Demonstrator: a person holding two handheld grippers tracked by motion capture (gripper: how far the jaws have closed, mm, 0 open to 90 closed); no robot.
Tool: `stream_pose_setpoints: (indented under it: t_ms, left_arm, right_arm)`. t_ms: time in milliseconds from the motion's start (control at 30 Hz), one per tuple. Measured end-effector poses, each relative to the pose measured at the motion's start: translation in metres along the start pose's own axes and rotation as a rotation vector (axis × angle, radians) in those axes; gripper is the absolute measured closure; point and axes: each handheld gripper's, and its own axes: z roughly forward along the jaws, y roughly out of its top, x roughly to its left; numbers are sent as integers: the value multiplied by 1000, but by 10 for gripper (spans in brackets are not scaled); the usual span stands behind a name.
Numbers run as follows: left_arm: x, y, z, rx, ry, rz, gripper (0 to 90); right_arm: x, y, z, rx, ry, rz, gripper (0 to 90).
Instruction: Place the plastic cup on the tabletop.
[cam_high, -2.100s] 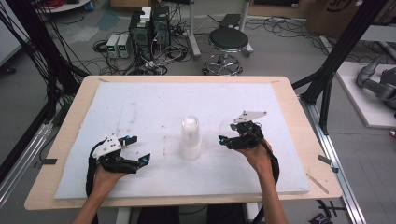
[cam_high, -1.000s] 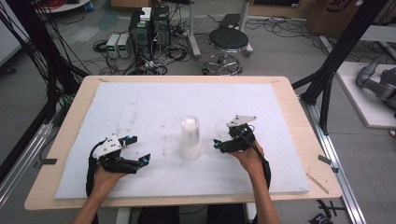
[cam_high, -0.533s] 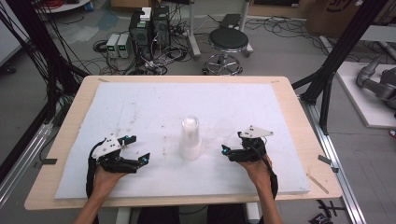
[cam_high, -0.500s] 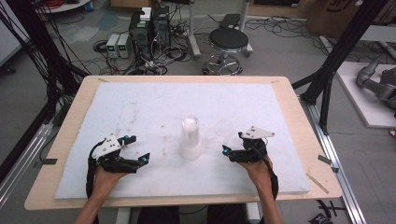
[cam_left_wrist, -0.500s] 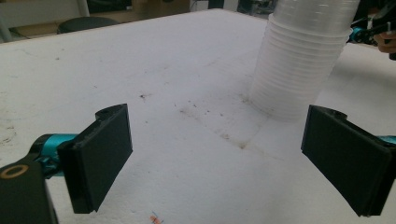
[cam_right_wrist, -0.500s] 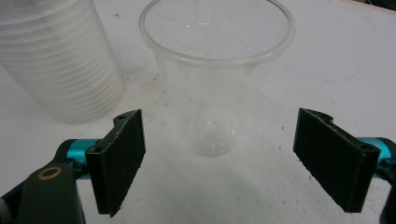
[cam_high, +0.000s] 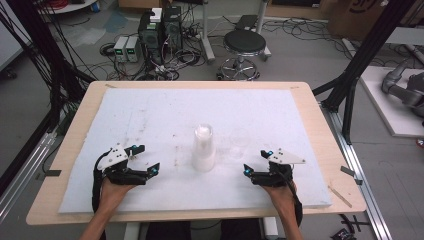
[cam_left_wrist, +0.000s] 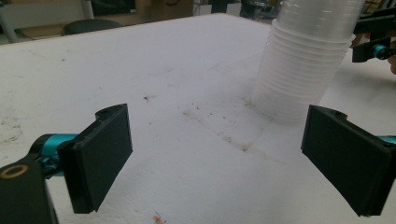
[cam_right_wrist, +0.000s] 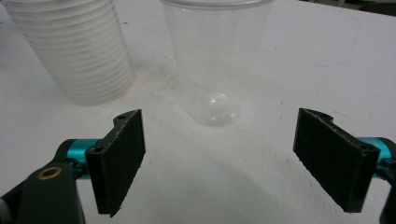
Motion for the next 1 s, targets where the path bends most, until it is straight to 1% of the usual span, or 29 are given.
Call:
stream_pose_setpoints:
  t_ms: [33, 100, 167, 200, 367, 433, 467, 567, 700, 800, 867, 933, 1000]
  left_arm:
    - [0, 0, 0, -1, 0, 2, 86]
    - [-1, 0, 0, 1, 1, 2, 86]
    - [-1, 0, 0, -1, 5, 8, 86]
    - [-1, 0, 0, 0, 5, 9, 86]
    - [-1, 0, 0, -1, 6, 2, 86]
    - [-1, 0, 0, 1, 6, 5, 86]
    - [-1, 0, 0, 1, 4, 5, 86]
    - [-1, 0, 0, -3, 6, 4, 86]
    - [0, 0, 0, 3, 15, -3, 87]
    - [0, 0, 0, -3, 17, -9, 87]
    - [-1, 0, 0, -6, 18, -5, 87]
    - [-1, 0, -1, -7, 20, 2, 87]
    - [-1, -1, -1, -15, 25, -5, 87]
  right_arm:
    - [-2, -3, -2, -10, -17, 2, 170]
    - [-4, -4, -5, -25, -18, 21, 170]
    - [-4, -4, -7, -37, -30, 26, 170]
    - [-4, -5, -8, -37, -29, 28, 170]
    - [-5, -6, -7, -33, -32, 23, 170]
    - [-5, -6, -8, -35, -35, 31, 170]
    - [-5, -7, -8, -44, -37, 24, 170]
    - [-5, -8, -10, -68, -45, 26, 170]
    - [-5, -9, -13, -84, -42, 49, 170]
    - [-6, -10, -13, -92, -35, 49, 170]
    - [-7, -9, -13, -90, -24, 46, 170]
    - [-6, -10, -13, -93, -28, 44, 170]
    - [-5, -10, -14, -92, -28, 42, 170]
